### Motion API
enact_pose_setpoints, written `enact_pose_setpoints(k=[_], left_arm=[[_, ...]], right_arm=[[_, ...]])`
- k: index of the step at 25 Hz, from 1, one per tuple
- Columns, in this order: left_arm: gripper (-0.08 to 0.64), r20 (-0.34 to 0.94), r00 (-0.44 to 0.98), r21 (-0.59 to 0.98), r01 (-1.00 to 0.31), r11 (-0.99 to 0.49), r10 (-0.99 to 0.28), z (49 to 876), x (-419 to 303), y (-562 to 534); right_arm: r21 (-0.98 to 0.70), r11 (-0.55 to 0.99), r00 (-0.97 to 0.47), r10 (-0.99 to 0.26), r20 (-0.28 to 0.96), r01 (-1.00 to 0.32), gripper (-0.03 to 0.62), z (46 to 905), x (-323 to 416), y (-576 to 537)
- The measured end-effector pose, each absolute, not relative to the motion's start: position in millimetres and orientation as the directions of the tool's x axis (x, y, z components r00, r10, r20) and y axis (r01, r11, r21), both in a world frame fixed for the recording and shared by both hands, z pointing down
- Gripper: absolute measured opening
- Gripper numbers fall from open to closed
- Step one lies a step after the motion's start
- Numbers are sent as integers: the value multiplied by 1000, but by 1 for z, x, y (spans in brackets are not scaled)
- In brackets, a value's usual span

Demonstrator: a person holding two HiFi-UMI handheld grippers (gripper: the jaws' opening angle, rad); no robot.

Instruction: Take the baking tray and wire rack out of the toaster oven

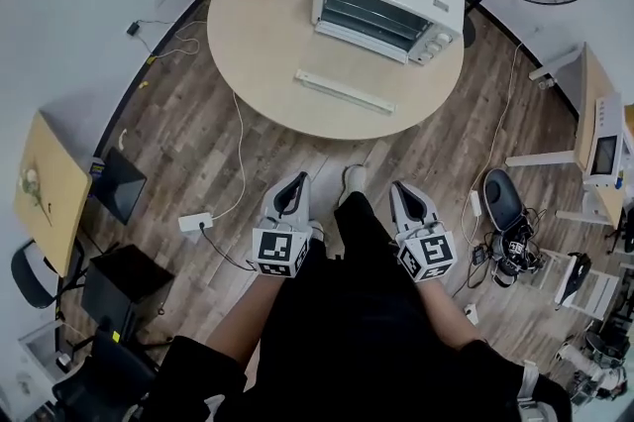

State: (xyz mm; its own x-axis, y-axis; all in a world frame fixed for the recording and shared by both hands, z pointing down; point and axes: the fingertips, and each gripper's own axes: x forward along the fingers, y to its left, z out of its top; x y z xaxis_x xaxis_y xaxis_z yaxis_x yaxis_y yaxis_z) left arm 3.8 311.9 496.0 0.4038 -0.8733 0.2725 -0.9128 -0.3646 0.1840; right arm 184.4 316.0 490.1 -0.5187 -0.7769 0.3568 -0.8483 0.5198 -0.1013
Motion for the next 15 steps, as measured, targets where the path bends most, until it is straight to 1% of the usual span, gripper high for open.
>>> enact_pose_setpoints(k=[7,11,15], left_arm=[[18,300,333,141,-942,-303,-894,496,3,264],[18,308,298,140,-953,-267,-903,490,7,227],[18,329,272,126,-962,-243,-904,489,12,178]], right_arm=[[-125,580,-586,-743,323,-805,2,496,180,247],[-121,606,-606,-718,342,-786,2,504,195,201],[-122,605,-606,-719,342,-787,2,502,214,149]])
